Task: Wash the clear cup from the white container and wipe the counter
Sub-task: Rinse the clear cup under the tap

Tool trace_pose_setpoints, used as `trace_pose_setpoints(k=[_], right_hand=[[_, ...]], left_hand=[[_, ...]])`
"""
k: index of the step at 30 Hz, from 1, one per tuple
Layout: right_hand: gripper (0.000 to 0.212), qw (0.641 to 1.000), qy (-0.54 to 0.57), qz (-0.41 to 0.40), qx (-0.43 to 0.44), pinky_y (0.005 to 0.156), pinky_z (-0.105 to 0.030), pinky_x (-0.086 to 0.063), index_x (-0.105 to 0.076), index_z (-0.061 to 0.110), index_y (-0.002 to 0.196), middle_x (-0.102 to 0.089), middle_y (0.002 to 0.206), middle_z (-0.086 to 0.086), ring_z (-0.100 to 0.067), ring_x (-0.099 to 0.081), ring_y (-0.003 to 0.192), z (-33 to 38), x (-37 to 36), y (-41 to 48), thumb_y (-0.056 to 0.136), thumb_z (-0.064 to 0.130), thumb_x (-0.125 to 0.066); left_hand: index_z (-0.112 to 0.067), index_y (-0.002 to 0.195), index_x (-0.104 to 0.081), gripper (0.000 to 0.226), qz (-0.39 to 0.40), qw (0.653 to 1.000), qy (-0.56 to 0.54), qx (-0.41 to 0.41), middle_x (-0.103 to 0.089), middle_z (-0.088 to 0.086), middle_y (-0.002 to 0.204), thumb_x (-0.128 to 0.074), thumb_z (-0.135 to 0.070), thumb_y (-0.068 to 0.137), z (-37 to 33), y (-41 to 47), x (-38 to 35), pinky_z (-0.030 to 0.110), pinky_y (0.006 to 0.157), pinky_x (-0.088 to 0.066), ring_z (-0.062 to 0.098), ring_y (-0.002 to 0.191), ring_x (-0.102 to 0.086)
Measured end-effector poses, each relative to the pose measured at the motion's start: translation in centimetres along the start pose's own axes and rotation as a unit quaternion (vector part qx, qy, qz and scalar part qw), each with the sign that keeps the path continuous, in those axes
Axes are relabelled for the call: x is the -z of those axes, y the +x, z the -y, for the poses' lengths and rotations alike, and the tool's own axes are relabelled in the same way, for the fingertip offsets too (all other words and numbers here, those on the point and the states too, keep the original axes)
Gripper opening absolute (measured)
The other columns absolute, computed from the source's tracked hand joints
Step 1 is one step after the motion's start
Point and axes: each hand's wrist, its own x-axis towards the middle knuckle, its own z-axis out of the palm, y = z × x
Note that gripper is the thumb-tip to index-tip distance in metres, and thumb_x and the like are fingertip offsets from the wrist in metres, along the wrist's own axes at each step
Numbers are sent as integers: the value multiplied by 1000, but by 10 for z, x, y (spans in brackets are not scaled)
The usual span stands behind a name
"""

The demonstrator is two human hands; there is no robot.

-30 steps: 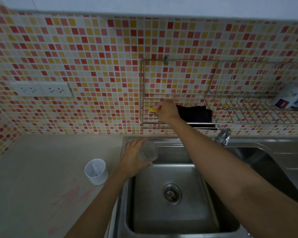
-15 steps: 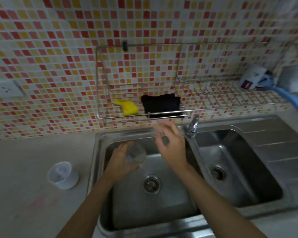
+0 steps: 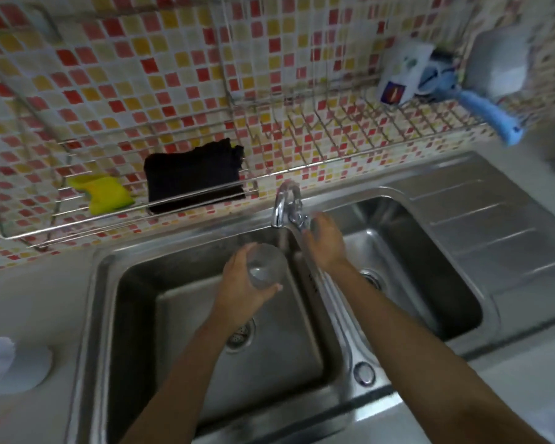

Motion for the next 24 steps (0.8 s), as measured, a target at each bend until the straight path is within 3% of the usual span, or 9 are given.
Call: trace_pose_setpoints(k=[3,6,10,13,17,20,22,24], right_hand=[[16,999,-7,46,27,76,-21,-37,-66,10,102,-67,107,-12,-27,-62,96,-5,-18,28,93,16,-56],[17,987,-78,110,82,79,-27,-45,-67,8,84,-66,98,-11,-30,-63,92,-14,-34,37,89,8,-51],[24,959,-130,185,172,100,-44,-42,-71,10,100,-64,113,-12,-30,-54,111,-30,-54,35,88,6,-51],[27,961,-98,186,180,98,-49,-45,-68,14,108,-62,117,-11,-29,-54,113,-40,-61,37,86,1,-58],[39,971,-41,182,152,104,-35,-36,-56,17,129,-56,130,-13,-28,-49,119,-31,-40,40,93,4,-47],[21,974,7,180,139,94,-35,-49,-71,11,108,-70,108,-11,-22,-64,98,-38,-35,53,90,7,-60],[19,974,18,199,106,90,-25,-50,-73,7,104,-73,103,-10,-14,-65,89,-39,-33,59,86,10,-68],[22,974,21,212,81,82,-4,-43,-73,7,105,-73,104,-8,-7,-62,87,-38,-31,63,83,12,-72]], left_hand=[[-21,135,-39,90,-9,1000,-8,2,-53,-3,131,-89,-27,59,-4,11,-12,35,105,-40,15,123,-48],[-24,131,-42,89,-12,1000,-14,15,-54,-6,130,-90,-31,56,-2,17,-16,36,104,-41,15,122,-50],[-35,131,-41,93,-2,999,-18,37,-57,-11,127,-86,-50,51,10,21,-21,46,98,-47,14,120,-53],[-35,132,-40,94,0,999,-5,39,-55,-13,129,-88,-48,51,13,22,-26,44,99,-47,12,120,-52],[-32,133,-42,93,-10,999,31,29,-51,-15,127,-88,-45,53,16,22,-32,31,97,-40,11,120,-44],[-26,133,-44,91,-18,999,42,27,-48,-14,125,-89,-38,55,17,17,-41,21,90,-29,9,117,-37],[-26,131,-46,90,-11,999,19,43,-49,-15,123,-90,-38,53,20,14,-49,25,91,-34,11,117,-40],[-29,128,-49,91,-17,998,-6,60,-55,-13,122,-88,-48,48,23,19,-55,36,95,-45,15,116,-49]])
